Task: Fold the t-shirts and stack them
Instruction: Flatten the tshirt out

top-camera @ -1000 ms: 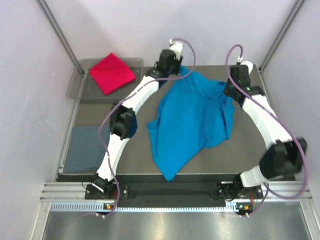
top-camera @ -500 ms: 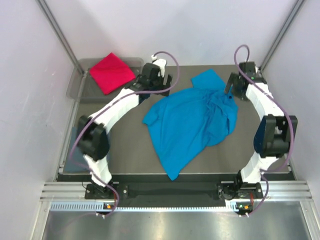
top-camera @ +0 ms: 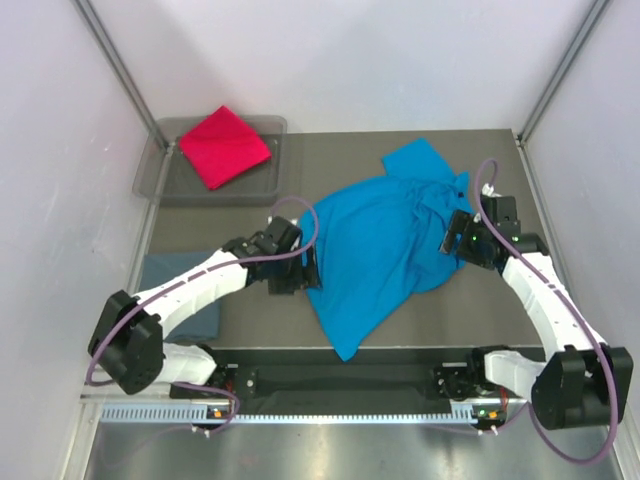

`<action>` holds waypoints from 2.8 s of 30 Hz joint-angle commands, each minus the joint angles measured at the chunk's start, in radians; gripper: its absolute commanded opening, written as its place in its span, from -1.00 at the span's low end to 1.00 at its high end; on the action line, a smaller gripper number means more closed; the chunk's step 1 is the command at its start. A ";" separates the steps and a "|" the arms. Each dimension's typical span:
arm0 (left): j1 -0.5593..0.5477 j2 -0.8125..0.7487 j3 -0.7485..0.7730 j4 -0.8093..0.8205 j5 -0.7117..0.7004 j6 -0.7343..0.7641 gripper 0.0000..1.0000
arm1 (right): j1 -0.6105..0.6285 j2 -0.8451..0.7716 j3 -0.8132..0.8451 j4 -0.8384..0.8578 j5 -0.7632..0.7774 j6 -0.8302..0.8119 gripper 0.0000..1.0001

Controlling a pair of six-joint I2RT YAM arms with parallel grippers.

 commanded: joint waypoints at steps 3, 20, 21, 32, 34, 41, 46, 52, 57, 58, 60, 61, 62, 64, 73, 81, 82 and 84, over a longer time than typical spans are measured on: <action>-0.042 -0.066 -0.156 0.066 0.065 -0.272 0.54 | 0.008 -0.081 -0.034 -0.004 -0.025 -0.002 0.58; 0.001 0.182 -0.156 0.301 0.147 -0.191 -1.00 | 0.001 -0.066 -0.063 -0.011 -0.016 -0.009 0.59; 0.016 0.179 -0.127 0.267 0.122 -0.163 -1.00 | -0.003 -0.055 -0.056 -0.014 -0.002 -0.012 0.59; 0.295 0.288 0.209 0.034 0.028 0.139 -1.00 | -0.048 0.182 0.020 0.034 -0.007 -0.032 0.22; 0.329 0.322 0.227 0.015 0.012 0.154 -1.00 | -0.049 0.251 0.056 0.037 -0.025 -0.034 0.19; 0.417 0.363 0.221 0.026 0.060 0.179 -1.00 | -0.069 0.412 0.145 0.052 -0.005 -0.052 0.20; 0.423 0.391 0.240 0.029 0.106 0.180 -1.00 | -0.103 0.477 0.165 0.049 -0.011 -0.058 0.12; 0.423 0.413 0.295 0.003 0.143 0.199 -1.00 | -0.103 0.521 0.152 0.107 -0.013 -0.045 0.07; 0.424 0.377 0.346 -0.063 0.111 0.226 -1.00 | -0.106 0.540 0.184 0.080 0.012 -0.049 -0.77; 0.427 0.348 0.346 -0.066 0.096 0.236 -1.00 | -0.106 0.499 0.178 0.077 0.012 -0.051 -0.80; 0.429 0.290 0.340 -0.077 0.079 0.243 -1.00 | -0.101 0.431 0.155 0.066 0.068 -0.061 -1.00; 0.429 0.272 0.336 -0.081 0.073 0.245 -1.00 | -0.101 0.407 0.147 0.057 0.079 -0.067 -1.00; 0.430 0.252 0.332 -0.089 0.064 0.248 -1.00 | -0.098 0.382 0.136 0.030 0.103 -0.078 -1.00; 0.430 0.183 0.321 -0.110 0.057 0.248 -1.00 | -0.097 0.284 0.123 0.002 0.119 -0.089 -1.00; 0.430 -0.228 0.160 -0.138 0.039 0.268 -1.00 | -0.098 -0.241 0.053 -0.164 0.173 -0.089 -1.00; 0.430 -0.523 0.175 -0.173 -0.038 0.277 -1.00 | -0.085 -0.495 0.174 -0.305 0.231 -0.051 -1.00; 0.430 -0.523 0.184 -0.169 -0.057 0.277 -1.00 | -0.085 -0.495 0.194 -0.302 0.225 -0.042 -1.00; 0.430 -0.496 0.200 -0.144 -0.076 0.274 -1.00 | -0.085 -0.453 0.205 -0.290 0.213 -0.035 -1.00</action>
